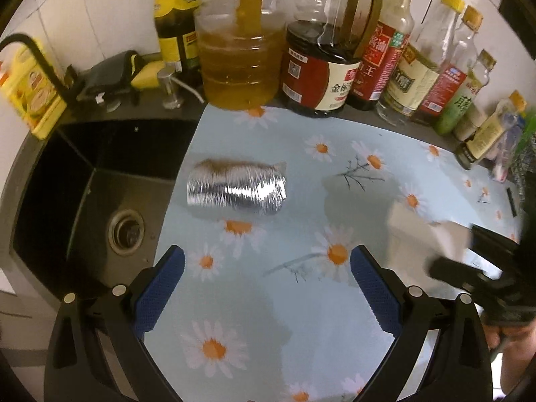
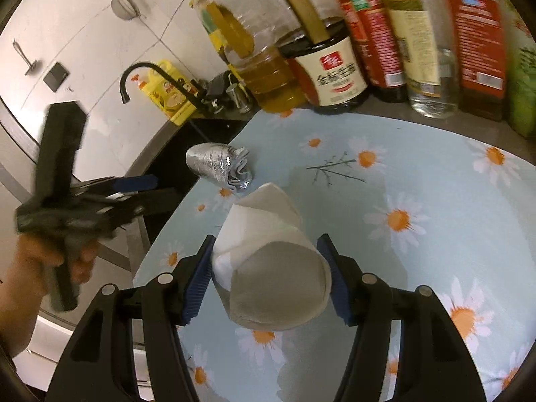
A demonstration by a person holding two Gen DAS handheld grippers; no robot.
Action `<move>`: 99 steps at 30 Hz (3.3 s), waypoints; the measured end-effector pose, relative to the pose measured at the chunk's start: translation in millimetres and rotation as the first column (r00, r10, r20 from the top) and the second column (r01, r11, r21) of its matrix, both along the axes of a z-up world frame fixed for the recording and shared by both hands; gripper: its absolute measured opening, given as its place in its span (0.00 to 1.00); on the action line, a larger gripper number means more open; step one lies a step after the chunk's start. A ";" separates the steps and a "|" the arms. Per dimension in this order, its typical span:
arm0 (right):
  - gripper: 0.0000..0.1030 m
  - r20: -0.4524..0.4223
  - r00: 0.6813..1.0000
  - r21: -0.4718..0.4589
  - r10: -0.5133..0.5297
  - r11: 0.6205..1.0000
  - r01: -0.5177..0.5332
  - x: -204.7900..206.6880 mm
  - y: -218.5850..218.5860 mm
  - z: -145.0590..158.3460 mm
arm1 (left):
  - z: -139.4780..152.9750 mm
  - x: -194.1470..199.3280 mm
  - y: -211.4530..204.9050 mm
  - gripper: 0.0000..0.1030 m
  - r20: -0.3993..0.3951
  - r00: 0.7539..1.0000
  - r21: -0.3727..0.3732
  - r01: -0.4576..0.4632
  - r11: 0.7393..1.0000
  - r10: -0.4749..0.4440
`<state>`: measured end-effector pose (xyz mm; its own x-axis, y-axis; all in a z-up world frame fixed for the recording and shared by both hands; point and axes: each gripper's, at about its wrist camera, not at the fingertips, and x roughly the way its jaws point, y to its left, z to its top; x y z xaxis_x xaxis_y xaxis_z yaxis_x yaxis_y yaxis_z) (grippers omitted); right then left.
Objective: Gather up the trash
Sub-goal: 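Grasp the white tissue with the right tool while the left tool grasps the foil-wrapped roll, then carry the foil roll and white tissue down over the black bin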
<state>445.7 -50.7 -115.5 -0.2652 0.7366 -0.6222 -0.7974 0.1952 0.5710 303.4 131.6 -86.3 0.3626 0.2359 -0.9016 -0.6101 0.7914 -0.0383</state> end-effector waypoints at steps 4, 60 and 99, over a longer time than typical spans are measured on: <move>0.59 -0.017 0.999 0.026 -0.046 0.999 0.046 8.0 -22.3 4.0 | -5.8 14.0 10.9 0.93 -0.039 0.999 0.030 0.004 1.000 -0.003; 0.59 0.028 0.946 -0.073 -0.323 0.943 0.324 -101.1 -102.3 28.2 | 18.0 -57.4 -57.5 0.73 0.161 0.950 -0.015 0.275 0.961 -0.269; 0.60 0.037 0.951 -0.123 -0.306 0.943 0.308 -286.7 -121.5 23.6 | -31.9 -236.7 -139.1 0.73 0.220 0.912 -0.176 0.386 0.906 -0.346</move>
